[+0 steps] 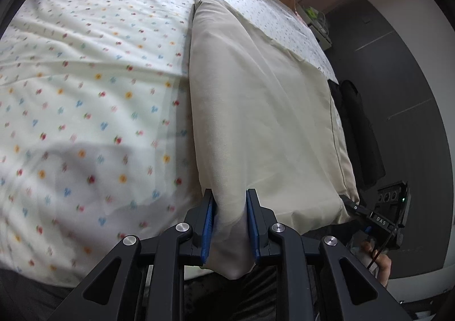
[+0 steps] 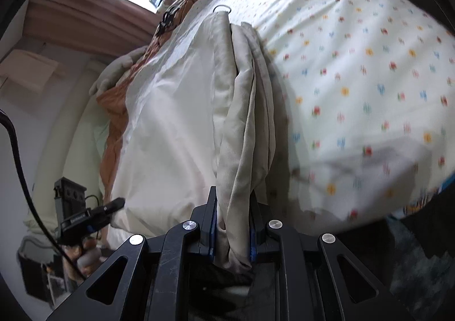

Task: Fold large clothes
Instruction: 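Fold the curtain edge over with both tools and open them, then close both tools on the curtain strip ends near the metal ring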

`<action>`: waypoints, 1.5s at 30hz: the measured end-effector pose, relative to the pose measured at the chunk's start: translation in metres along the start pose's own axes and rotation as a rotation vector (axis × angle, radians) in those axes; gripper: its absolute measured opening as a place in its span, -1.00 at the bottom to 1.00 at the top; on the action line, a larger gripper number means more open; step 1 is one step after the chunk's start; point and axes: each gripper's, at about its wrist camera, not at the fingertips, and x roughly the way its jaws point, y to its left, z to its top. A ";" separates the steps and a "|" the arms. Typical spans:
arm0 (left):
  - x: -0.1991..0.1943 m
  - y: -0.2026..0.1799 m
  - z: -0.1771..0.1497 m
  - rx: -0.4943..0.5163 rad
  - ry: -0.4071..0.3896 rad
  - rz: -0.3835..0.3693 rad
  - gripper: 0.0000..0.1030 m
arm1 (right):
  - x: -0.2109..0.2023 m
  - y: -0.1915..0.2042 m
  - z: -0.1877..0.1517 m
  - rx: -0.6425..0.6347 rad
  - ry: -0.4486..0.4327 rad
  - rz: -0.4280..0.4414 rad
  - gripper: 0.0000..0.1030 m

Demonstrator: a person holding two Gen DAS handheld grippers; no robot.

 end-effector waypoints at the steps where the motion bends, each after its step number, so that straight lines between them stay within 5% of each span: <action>1: 0.000 0.001 -0.002 0.008 0.004 0.005 -0.55 | 0.000 -0.001 -0.002 -0.002 0.012 0.004 -0.65; 5: 0.009 0.009 0.003 0.008 0.035 0.039 -0.39 | 0.000 0.004 -0.002 -0.053 0.040 -0.046 -0.46; 10: 0.016 0.022 0.026 -0.055 0.013 0.009 0.22 | -0.005 -0.008 0.024 -0.034 0.006 -0.074 0.28; 17: 0.031 0.026 0.068 -0.075 -0.003 0.043 0.25 | 0.010 -0.017 0.074 -0.037 -0.014 -0.043 0.55; 37: 0.077 0.039 0.173 -0.097 -0.026 0.029 0.25 | 0.089 -0.022 0.167 -0.056 0.091 0.045 0.56; 45: 0.094 0.040 0.210 -0.089 -0.037 0.043 0.25 | 0.115 -0.018 0.192 -0.029 0.112 0.082 0.36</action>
